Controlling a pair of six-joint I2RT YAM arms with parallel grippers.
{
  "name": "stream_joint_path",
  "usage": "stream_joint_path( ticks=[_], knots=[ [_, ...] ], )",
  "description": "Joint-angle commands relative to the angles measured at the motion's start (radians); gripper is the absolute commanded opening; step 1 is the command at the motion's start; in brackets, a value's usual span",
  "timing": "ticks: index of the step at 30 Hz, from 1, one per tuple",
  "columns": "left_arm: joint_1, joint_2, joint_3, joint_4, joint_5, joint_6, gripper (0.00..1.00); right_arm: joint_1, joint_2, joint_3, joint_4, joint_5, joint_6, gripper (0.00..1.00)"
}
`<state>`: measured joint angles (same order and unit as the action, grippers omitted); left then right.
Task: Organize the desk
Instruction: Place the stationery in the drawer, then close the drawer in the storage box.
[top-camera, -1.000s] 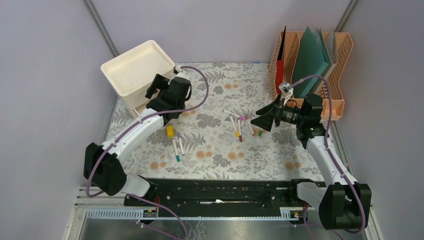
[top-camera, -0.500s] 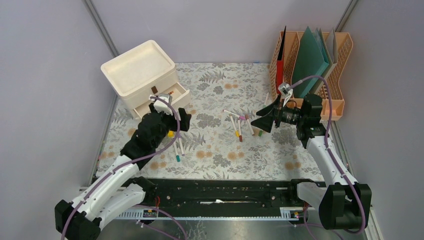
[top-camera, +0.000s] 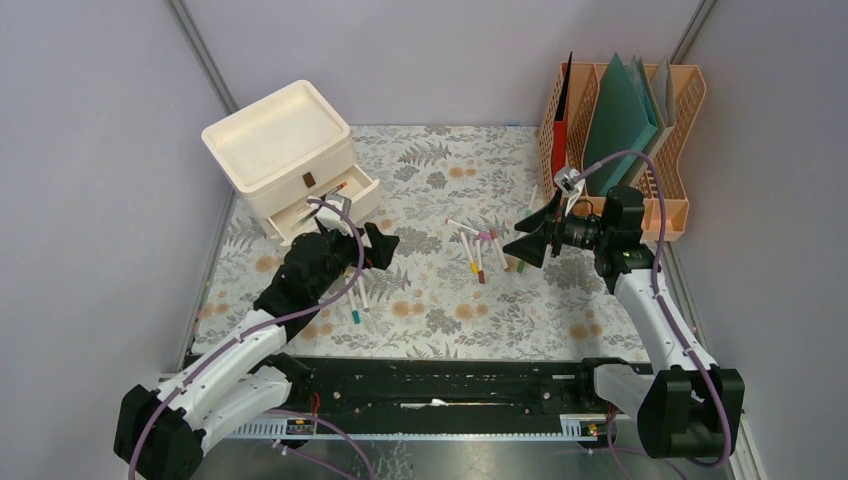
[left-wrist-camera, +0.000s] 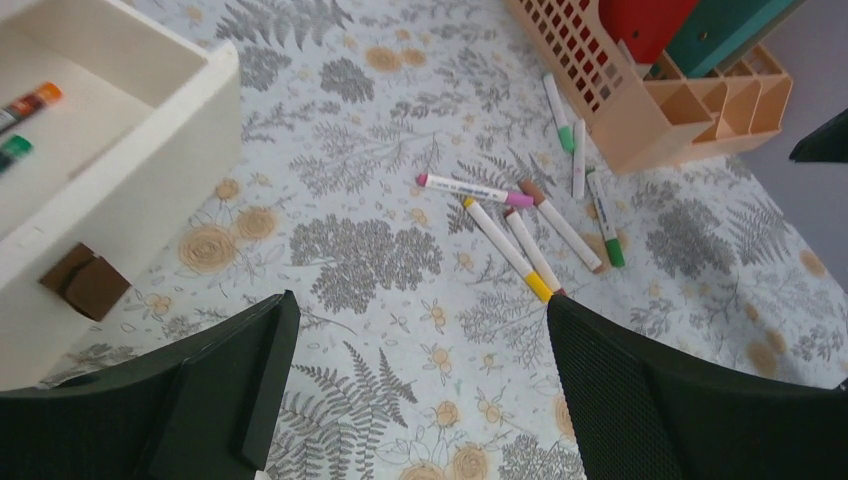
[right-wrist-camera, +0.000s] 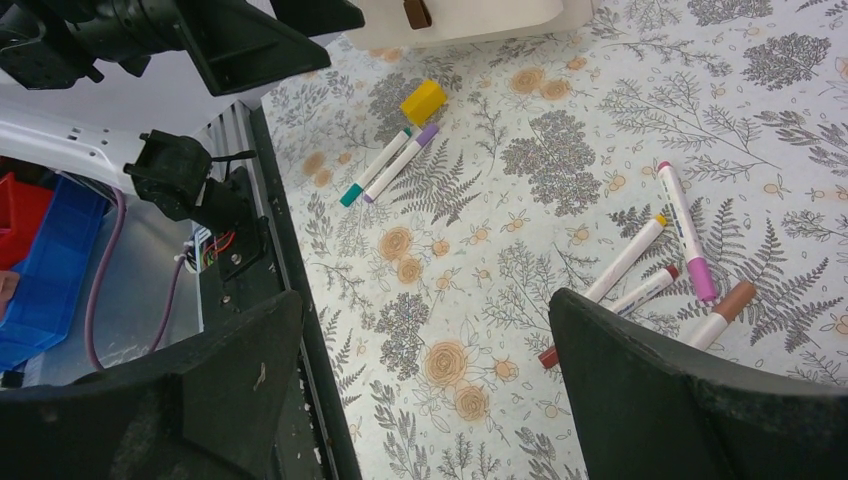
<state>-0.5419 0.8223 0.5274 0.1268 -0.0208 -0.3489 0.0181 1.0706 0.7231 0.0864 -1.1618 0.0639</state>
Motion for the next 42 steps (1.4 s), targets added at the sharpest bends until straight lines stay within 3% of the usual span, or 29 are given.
stream_joint_path(
  ticks=[1, 4, 10, 15, 17, 23, 25, 28, 32, 34, 36, 39, 41, 42],
  knots=[
    [-0.002, 0.056, -0.005, 0.070, 0.088, -0.009, 0.99, -0.007, 0.008, 0.050, -0.025, 0.010, -0.055, 1.00],
    [-0.029, 0.132, 0.042, -0.004, 0.040, 0.017, 0.96, -0.007, 0.014, 0.053, -0.034, 0.011, -0.059, 1.00],
    [-0.262, 0.286, 0.137, -0.107, -0.307, 0.170, 0.95, -0.012, 0.022, 0.055, -0.044, 0.016, -0.087, 1.00],
    [-0.349, 0.438, 0.215, -0.181, -0.471, 0.318, 0.88, -0.012, 0.023, 0.056, -0.049, 0.014, -0.094, 1.00],
    [-0.350, 0.498, 0.250, -0.226, -0.527, 0.362, 0.78, -0.012, 0.023, 0.056, -0.048, 0.014, -0.094, 1.00],
    [-0.342, 0.616, 0.311, -0.321, -0.731, 0.466, 0.24, -0.012, 0.024, 0.056, -0.048, 0.009, -0.093, 1.00],
    [-0.313, 0.628, 0.303, -0.304, -0.764, 0.492, 0.13, -0.012, 0.023, 0.057, -0.050, 0.008, -0.093, 1.00],
    [-0.232, 0.642, 0.299, -0.285, -0.756, 0.509, 0.08, -0.012, 0.022, 0.059, -0.050, 0.007, -0.092, 1.00],
    [-0.126, 0.677, 0.292, -0.232, -0.805, 0.544, 0.06, -0.013, 0.021, 0.058, -0.049, 0.006, -0.091, 1.00],
    [-0.106, 0.707, 0.281, -0.169, -0.900, 0.553, 0.04, -0.012, 0.020, 0.058, -0.050, 0.004, -0.090, 1.00],
    [-0.089, 0.739, 0.270, -0.100, -0.977, 0.569, 0.08, -0.012, 0.017, 0.059, -0.049, 0.002, -0.089, 1.00],
    [-0.064, 0.799, 0.272, -0.022, -1.090, 0.577, 0.31, -0.012, 0.013, 0.059, -0.049, -0.002, -0.087, 1.00],
    [-0.057, 0.824, 0.284, -0.010, -1.130, 0.557, 0.57, -0.012, 0.011, 0.061, -0.049, -0.003, -0.087, 1.00],
    [-0.056, 0.829, 0.288, -0.005, -1.136, 0.550, 0.66, -0.012, 0.011, 0.062, -0.050, -0.004, -0.087, 1.00]
  ],
)
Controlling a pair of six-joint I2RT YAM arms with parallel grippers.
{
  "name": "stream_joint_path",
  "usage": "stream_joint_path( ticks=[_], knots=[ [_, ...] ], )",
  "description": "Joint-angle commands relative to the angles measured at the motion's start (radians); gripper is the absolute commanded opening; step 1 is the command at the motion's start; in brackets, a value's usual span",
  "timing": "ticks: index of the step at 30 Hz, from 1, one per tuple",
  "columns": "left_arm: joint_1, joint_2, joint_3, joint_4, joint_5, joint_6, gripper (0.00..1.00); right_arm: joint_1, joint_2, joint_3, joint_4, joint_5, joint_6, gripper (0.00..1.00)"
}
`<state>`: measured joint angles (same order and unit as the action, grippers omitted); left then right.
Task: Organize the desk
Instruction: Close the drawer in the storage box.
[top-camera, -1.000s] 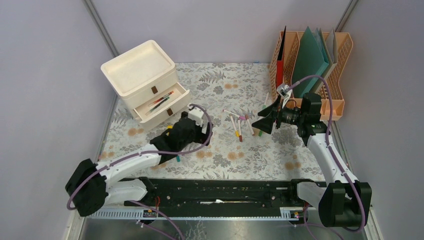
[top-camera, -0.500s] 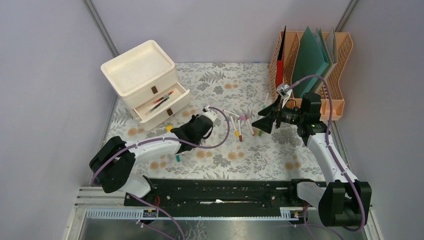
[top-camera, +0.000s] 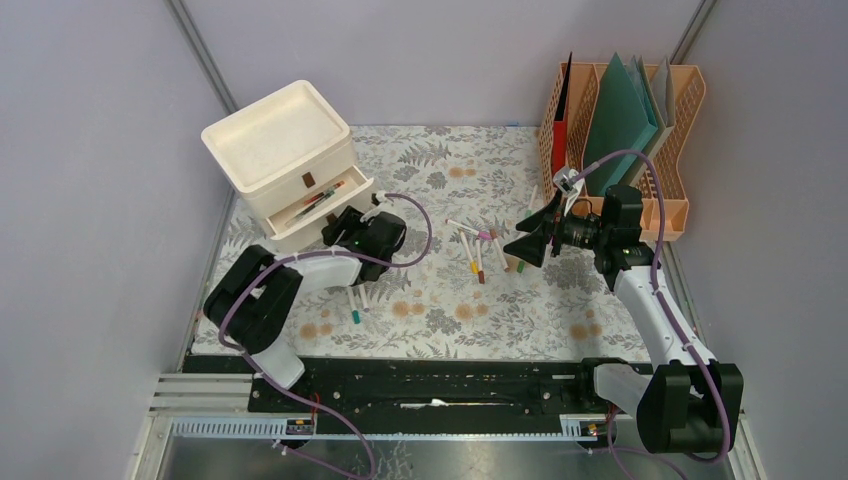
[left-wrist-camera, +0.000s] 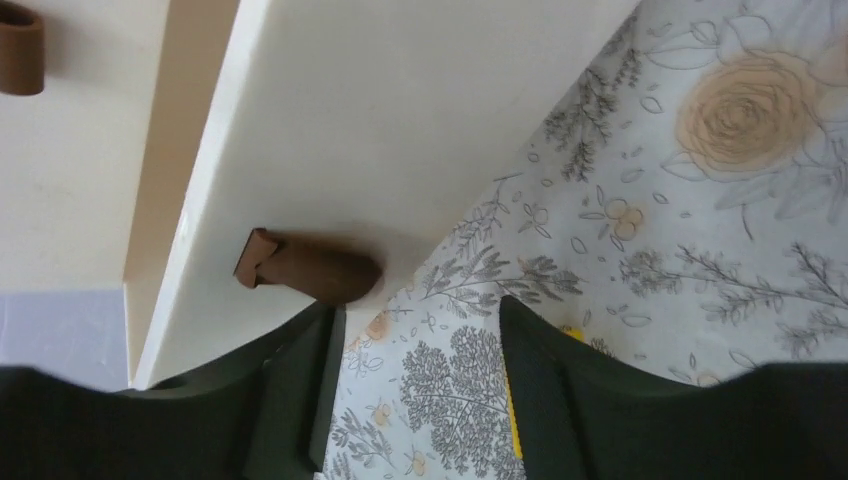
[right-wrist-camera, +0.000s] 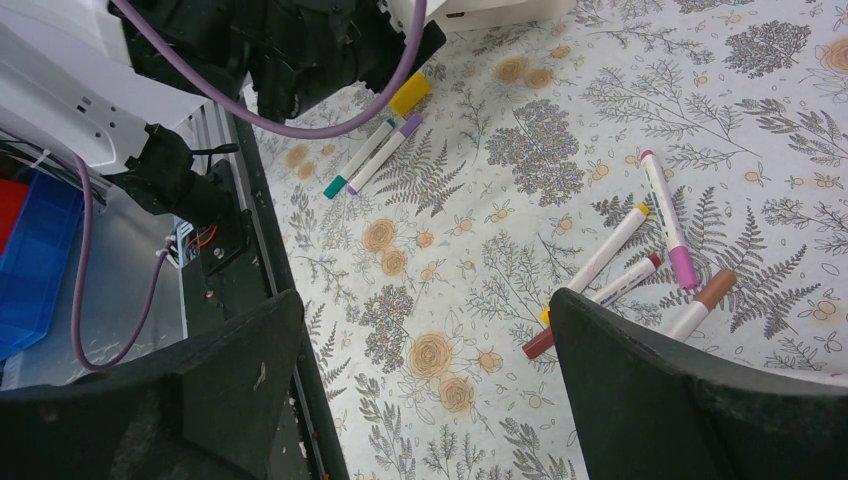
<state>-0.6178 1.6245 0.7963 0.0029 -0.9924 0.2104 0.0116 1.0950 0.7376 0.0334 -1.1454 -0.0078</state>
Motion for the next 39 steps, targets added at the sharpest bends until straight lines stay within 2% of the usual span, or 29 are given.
stream_joint_path(
  ticks=[1, 4, 11, 16, 25, 31, 39],
  knots=[
    [0.021, 0.028, 0.022, 0.121, -0.161, -0.016, 0.72, -0.006, -0.014, 0.048, 0.003, -0.022, -0.015, 1.00],
    [0.031, 0.012, 0.028, 0.134, -0.134, -0.031, 0.88, -0.006, -0.014, 0.048, 0.004, -0.023, -0.014, 1.00],
    [0.104, 0.029, 0.102, 0.067, 0.000, -0.104, 0.98, -0.005, -0.019, 0.047, 0.004, -0.027, -0.012, 1.00],
    [0.139, 0.066, 0.168, 0.007, 0.067, -0.163, 0.98, -0.034, -0.022, 0.048, 0.005, -0.032, -0.009, 1.00],
    [0.197, 0.066, 0.193, 0.013, 0.178, -0.208, 0.99, -0.036, -0.024, 0.050, 0.003, -0.039, -0.007, 1.00],
    [0.230, 0.075, 0.198, 0.052, 0.192, -0.253, 0.98, -0.039, -0.024, 0.051, 0.004, -0.043, -0.004, 1.00],
    [0.236, 0.053, 0.181, 0.097, 0.229, -0.240, 0.97, -0.043, -0.025, 0.050, 0.004, -0.046, -0.004, 1.00]
  ],
)
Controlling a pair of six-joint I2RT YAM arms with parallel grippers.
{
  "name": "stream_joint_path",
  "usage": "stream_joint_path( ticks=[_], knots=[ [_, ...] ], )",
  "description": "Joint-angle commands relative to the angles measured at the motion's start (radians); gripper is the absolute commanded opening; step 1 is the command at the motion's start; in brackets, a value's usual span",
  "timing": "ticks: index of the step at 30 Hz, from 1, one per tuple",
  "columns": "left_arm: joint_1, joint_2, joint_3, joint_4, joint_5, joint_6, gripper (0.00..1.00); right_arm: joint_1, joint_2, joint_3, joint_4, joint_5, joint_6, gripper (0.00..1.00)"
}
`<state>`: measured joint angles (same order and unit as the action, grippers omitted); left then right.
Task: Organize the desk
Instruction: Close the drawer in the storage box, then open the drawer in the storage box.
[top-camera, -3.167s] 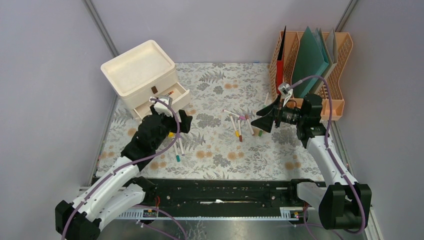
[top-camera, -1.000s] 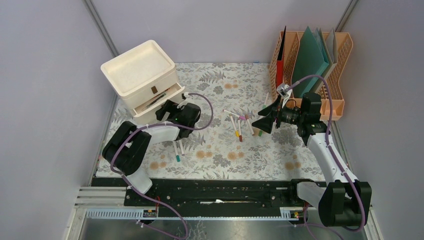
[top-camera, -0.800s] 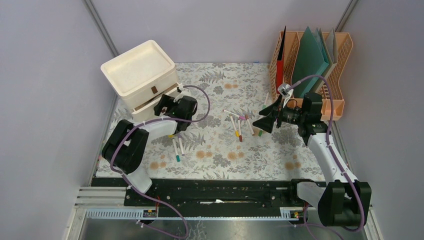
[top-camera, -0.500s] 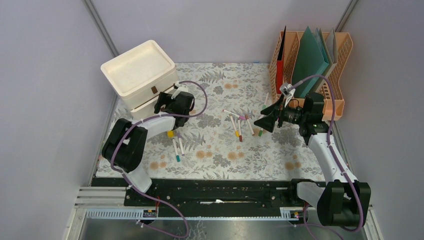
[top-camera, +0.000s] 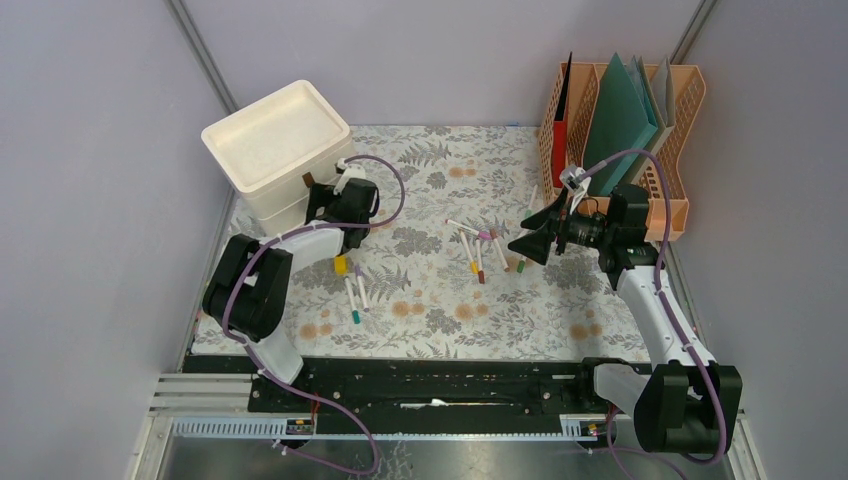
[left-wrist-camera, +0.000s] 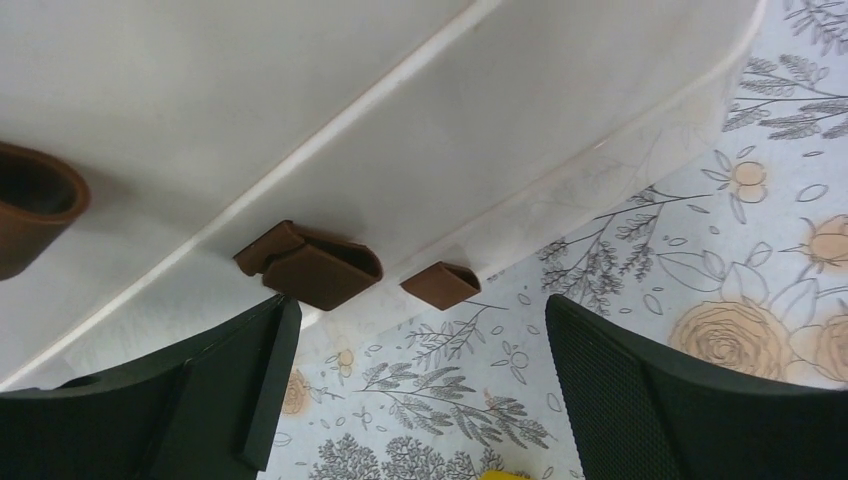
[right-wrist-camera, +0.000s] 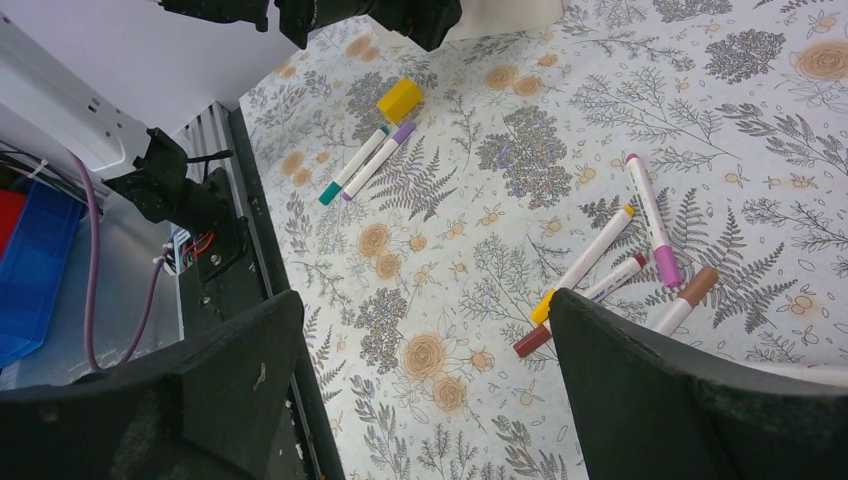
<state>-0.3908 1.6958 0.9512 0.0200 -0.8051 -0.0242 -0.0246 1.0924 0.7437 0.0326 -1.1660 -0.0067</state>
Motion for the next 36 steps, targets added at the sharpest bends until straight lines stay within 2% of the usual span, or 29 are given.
stream_joint_path(
  ticks=[1, 4, 8, 10, 15, 22, 28, 33, 36],
  knots=[
    [0.009, -0.031, 0.017, 0.078, 0.080, -0.001, 0.94, -0.006, -0.022, 0.045, 0.004, -0.027, -0.004, 1.00],
    [0.009, -0.087, -0.048, 0.112, 0.157, -0.020, 0.87, -0.006, -0.022, 0.045, 0.005, -0.028, -0.004, 1.00],
    [0.009, -0.119, -0.112, 0.172, 0.151, -0.080, 0.76, -0.006, -0.022, 0.043, 0.005, -0.029, -0.004, 1.00],
    [0.009, -0.109, -0.116, 0.178, 0.130, -0.116, 0.68, -0.006, -0.021, 0.045, 0.005, -0.029, -0.004, 1.00],
    [0.009, -0.071, -0.094, 0.180, 0.084, -0.210, 0.57, -0.007, -0.023, 0.043, 0.005, -0.031, -0.004, 1.00],
    [0.009, -0.084, -0.081, 0.099, 0.039, -0.440, 0.58, -0.006, -0.024, 0.046, 0.005, -0.033, -0.004, 1.00],
    [0.009, -0.137, -0.194, 0.144, 0.017, -0.616, 0.61, -0.006, -0.020, 0.045, 0.006, -0.040, -0.001, 1.00],
    [0.010, -0.101, -0.242, 0.194, -0.129, -0.719, 0.76, -0.006, -0.022, 0.044, 0.011, -0.049, 0.000, 1.00],
    [0.021, -0.067, -0.240, 0.254, -0.137, -0.714, 0.77, -0.006, -0.025, 0.044, 0.011, -0.050, 0.001, 1.00]
  ],
)
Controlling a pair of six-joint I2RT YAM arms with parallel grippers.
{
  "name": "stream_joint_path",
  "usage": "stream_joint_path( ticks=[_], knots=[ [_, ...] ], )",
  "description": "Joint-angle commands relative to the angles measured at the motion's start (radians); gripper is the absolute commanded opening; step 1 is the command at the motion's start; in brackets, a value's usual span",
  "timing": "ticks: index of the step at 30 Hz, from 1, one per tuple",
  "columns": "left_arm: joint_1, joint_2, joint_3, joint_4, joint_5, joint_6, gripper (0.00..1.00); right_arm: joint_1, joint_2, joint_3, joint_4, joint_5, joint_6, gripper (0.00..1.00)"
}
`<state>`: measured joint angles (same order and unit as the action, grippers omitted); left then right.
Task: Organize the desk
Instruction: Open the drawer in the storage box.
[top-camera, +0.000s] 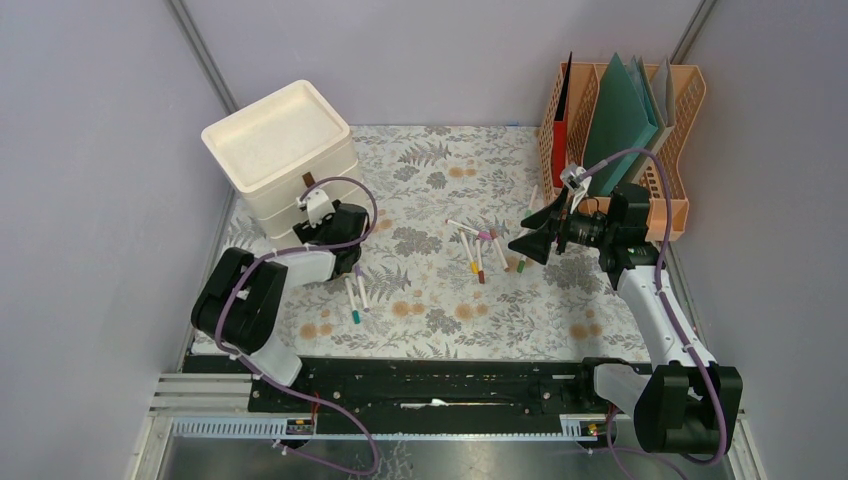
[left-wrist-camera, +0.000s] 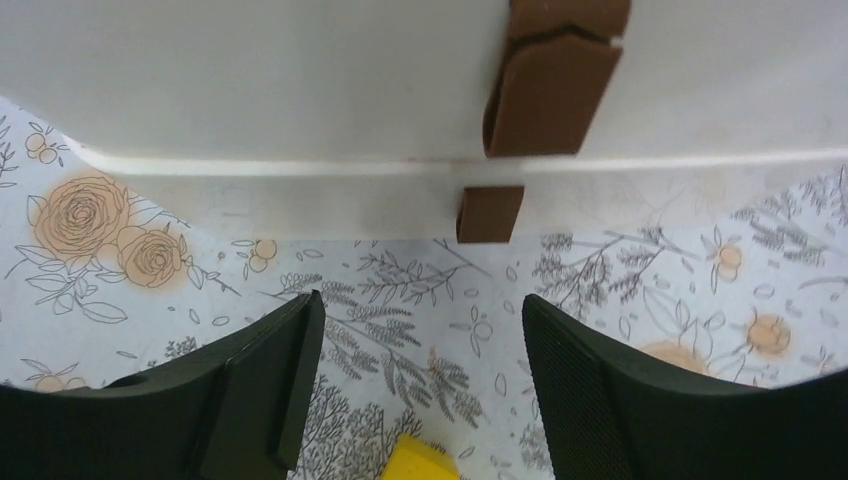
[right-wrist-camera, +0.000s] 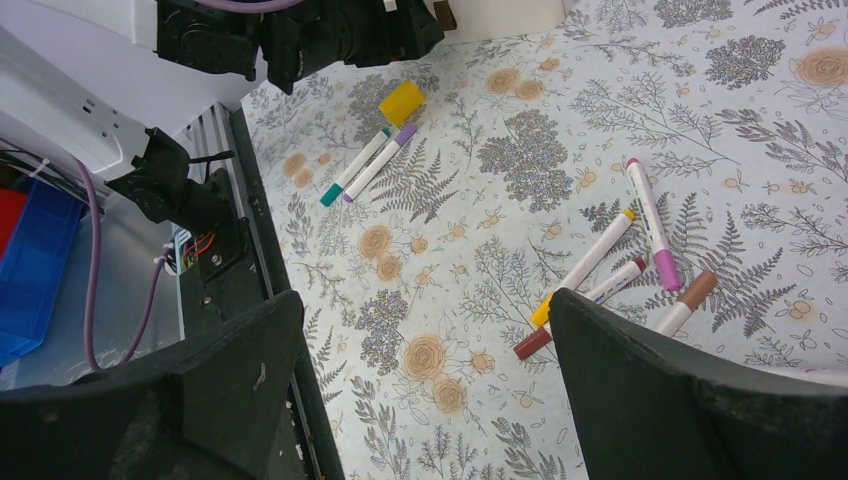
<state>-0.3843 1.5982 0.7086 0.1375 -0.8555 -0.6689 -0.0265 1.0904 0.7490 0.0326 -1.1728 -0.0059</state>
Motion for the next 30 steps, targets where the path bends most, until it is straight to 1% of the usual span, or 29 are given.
stream_joint_path(
  ticks=[1, 4, 7, 11, 15, 20, 23, 24, 27, 28, 30],
  knots=[
    [0.018, 0.041, 0.005, 0.161, -0.079, -0.056, 0.77, -0.005, -0.026, 0.038, 0.010, -0.045, 0.000, 1.00],
    [0.024, 0.079, 0.032, 0.195, -0.065, -0.032, 0.77, -0.004, -0.026, 0.038, 0.011, -0.044, 0.000, 1.00],
    [0.030, 0.107, 0.081, 0.156, -0.063, -0.029, 0.76, -0.005, -0.026, 0.039, 0.011, -0.045, 0.000, 1.00],
    [0.042, 0.126, 0.090, 0.205, -0.061, -0.015, 0.72, -0.004, -0.022, 0.039, 0.011, -0.048, 0.000, 1.00],
    [0.074, 0.156, 0.135, 0.154, -0.018, -0.036, 0.61, -0.004, -0.023, 0.039, 0.010, -0.047, 0.000, 1.00],
    [0.112, 0.166, 0.143, 0.132, 0.036, -0.077, 0.54, -0.005, -0.023, 0.039, 0.010, -0.049, 0.000, 1.00],
    [0.127, 0.171, 0.148, 0.132, 0.062, -0.084, 0.42, -0.004, -0.023, 0.038, 0.010, -0.051, 0.000, 1.00],
    [0.129, 0.174, 0.151, 0.129, 0.069, -0.083, 0.35, -0.006, -0.024, 0.039, 0.010, -0.051, 0.000, 1.00],
    [0.128, 0.171, 0.149, 0.128, 0.079, -0.078, 0.09, -0.006, -0.026, 0.039, 0.011, -0.053, 0.000, 1.00],
    [0.128, 0.166, 0.144, 0.127, 0.079, -0.077, 0.02, -0.006, -0.026, 0.039, 0.011, -0.053, 0.000, 1.00],
    [0.128, 0.149, 0.123, 0.128, 0.095, -0.080, 0.00, -0.006, -0.026, 0.039, 0.010, -0.053, 0.000, 1.00]
  ],
)
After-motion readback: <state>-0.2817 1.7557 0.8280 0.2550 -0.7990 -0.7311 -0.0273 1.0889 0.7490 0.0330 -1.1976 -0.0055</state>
